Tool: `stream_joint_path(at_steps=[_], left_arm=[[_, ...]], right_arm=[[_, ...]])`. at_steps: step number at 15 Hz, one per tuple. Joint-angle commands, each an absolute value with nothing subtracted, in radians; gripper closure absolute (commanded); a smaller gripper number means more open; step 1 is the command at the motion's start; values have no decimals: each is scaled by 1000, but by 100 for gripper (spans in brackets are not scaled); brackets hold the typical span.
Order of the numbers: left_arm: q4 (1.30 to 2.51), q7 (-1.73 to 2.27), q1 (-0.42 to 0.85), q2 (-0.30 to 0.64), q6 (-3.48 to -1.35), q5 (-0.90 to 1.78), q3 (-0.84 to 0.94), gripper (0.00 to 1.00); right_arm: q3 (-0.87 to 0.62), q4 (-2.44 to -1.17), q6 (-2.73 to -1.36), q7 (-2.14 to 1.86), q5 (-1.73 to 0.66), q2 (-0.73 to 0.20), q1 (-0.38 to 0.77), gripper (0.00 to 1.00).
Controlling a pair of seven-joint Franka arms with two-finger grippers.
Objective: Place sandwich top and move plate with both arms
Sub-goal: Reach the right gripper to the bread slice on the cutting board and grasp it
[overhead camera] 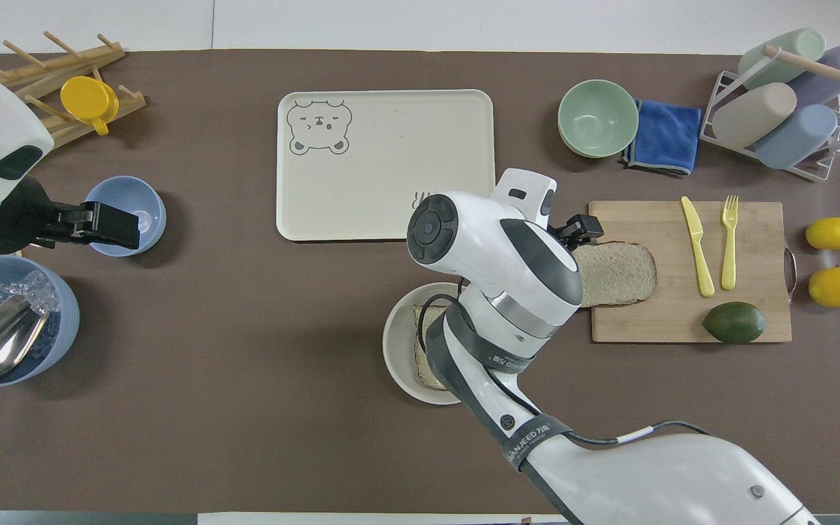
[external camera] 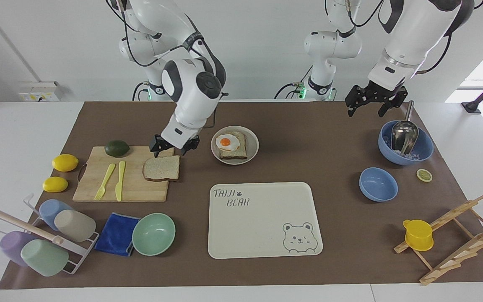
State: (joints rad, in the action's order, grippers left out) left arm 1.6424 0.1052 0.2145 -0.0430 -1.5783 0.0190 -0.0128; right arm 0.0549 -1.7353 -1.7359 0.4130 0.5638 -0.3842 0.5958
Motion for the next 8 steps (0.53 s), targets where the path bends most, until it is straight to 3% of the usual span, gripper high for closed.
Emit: stream_joint_path(at_steps=[1,8], left_arm=[[1678,110,216,-71,-1603,26,-14,0],[1678,110,216,-71,-1603,26,-14,0]], right_arm=[[60,-1733,-1767,489,601,-414,560,0],[55,-1860,-1879,647,572,-396,509,0]])
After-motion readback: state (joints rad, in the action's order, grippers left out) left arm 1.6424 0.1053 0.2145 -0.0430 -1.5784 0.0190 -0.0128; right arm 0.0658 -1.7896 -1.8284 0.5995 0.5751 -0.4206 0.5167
